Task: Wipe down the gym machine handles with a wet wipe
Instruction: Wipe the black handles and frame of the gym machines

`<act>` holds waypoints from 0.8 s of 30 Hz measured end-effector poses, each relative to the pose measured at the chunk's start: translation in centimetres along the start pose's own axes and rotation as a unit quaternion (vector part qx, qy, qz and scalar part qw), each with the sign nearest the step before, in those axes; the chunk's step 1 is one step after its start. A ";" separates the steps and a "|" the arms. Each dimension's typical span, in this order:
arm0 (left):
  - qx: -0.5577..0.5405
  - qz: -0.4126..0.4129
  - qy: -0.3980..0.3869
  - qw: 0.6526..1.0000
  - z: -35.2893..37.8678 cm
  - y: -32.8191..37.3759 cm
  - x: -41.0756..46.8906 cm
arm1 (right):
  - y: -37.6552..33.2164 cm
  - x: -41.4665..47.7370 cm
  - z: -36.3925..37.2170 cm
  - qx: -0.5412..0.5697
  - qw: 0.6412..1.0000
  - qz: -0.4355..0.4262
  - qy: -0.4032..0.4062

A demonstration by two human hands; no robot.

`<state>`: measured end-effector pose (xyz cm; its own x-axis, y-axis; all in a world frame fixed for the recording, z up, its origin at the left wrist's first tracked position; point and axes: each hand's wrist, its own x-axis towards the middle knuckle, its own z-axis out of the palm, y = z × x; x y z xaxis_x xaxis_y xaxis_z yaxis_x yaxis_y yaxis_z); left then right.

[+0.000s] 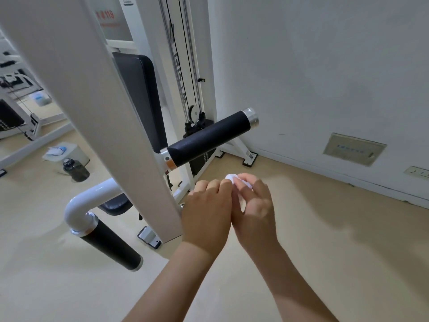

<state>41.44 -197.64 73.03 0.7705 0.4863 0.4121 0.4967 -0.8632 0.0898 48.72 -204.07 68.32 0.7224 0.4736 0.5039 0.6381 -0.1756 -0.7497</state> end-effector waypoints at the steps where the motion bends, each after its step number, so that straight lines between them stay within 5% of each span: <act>1: 0.003 0.004 -0.003 1.000 0.0 0.0 0.0 | 0.4 -0.1 0.2 -0.033 0.999 -0.031 0.001; 7: 0.009 -0.014 -0.028 0.999 -0.1 -0.7 0.7 | 1.4 3.4 1.0 -0.125 0.989 -0.075 -0.001; 11: 0.012 -0.055 -0.035 0.998 -0.2 -0.8 1.1 | 1.0 1.9 0.7 -0.049 0.997 -0.051 0.033; 17: 0.007 -0.066 -0.042 0.997 -0.3 -1.0 1.3 | 0.2 2.6 0.5 0.118 0.965 0.213 0.092; 24: -0.006 -0.053 -0.065 0.996 -0.7 -1.5 1.5 | -0.9 1.3 3.2 0.291 0.882 0.358 0.095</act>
<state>41.57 -195.77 74.19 0.7602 0.5871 0.2782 0.5736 -0.8076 0.1367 48.24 -200.52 68.32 0.9517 0.2579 -0.1664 -0.2043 0.1275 -0.9706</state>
